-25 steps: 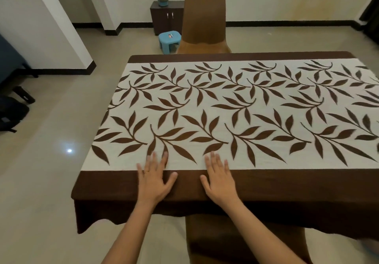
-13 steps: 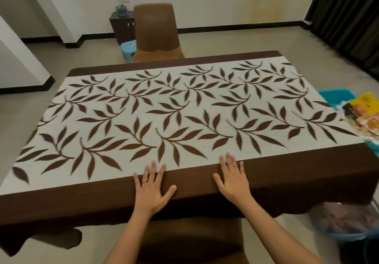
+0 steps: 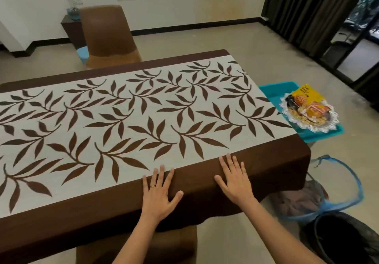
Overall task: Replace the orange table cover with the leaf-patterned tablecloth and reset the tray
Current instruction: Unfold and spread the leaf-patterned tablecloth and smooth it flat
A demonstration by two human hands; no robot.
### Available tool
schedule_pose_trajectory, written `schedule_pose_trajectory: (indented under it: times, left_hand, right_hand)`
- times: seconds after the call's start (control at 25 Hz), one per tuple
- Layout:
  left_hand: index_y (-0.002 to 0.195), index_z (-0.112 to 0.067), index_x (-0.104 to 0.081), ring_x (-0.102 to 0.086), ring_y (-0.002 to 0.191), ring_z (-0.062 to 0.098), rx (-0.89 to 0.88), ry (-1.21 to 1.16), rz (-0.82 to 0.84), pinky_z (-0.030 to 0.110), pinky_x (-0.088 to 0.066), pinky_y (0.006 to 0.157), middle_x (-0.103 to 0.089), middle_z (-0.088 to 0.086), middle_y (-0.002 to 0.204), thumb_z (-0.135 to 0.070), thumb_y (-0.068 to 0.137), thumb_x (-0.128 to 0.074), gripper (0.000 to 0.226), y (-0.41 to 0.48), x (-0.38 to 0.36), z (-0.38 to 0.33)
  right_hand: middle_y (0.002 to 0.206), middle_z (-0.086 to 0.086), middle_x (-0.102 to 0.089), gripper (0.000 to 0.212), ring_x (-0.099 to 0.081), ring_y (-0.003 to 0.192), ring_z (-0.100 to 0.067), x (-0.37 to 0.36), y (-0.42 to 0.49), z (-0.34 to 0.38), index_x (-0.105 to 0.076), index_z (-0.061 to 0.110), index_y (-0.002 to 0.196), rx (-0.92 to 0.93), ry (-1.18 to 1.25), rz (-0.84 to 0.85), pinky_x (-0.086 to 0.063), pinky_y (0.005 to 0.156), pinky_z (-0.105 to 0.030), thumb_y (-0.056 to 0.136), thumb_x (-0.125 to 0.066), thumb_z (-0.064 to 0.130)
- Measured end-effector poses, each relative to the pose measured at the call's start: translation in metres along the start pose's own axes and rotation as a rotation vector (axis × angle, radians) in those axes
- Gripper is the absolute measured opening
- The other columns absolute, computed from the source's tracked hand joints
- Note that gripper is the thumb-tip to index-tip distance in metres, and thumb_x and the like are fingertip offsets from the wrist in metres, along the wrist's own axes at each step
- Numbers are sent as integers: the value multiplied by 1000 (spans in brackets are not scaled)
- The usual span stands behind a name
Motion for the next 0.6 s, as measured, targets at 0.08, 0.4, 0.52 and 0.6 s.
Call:
schedule_pose_trajectory:
  times: [0.08, 0.4, 0.52, 0.6]
  left_hand:
    - [152, -38, -1, 10, 147, 24, -11, 2, 8, 54, 10, 114, 8, -1, 161, -80, 85, -10, 80, -4, -1, 2]
    - [152, -38, -4, 12, 147, 23, -25, -68, -19, 53, 15, 115, 11, -2, 160, -81, 83, -8, 82, 8, -2, -45]
    - [152, -41, 0, 16, 147, 20, -78, -115, -35, 51, 14, 116, 14, -4, 160, -79, 85, -9, 77, 35, -2, -93]
    - [150, -42, 7, 21, 146, 18, -109, -107, -20, 49, 16, 116, 19, -5, 159, -78, 85, -5, 76, 53, -5, -130]
  right_hand:
    - [160, 2, 13, 89, 16, 146, -19, -2, -5, 6, 6, 32, 153, -4, 20, -8, 12, 118, -40, 77, 17, 77]
    - [160, 1, 15, 75, 19, 145, -16, 10, 9, -6, 5, 30, 153, 19, 51, -42, 14, 116, -37, 89, -2, 67]
    - [160, 0, 16, 81, 19, 146, -18, 26, 34, -46, 8, 31, 152, 49, 7, -52, 15, 116, -37, 81, 9, 69]
    - [159, 1, 18, 83, 18, 146, -19, 30, 44, -81, 9, 33, 152, 61, -3, -11, 13, 117, -40, 79, 10, 72]
Point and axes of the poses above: each hand's wrist, its own y-axis towards the middle knuckle, its own x-axis out of the back of the hand, z = x × y, the point moved 7 cm from there along y, towards the middle knuckle
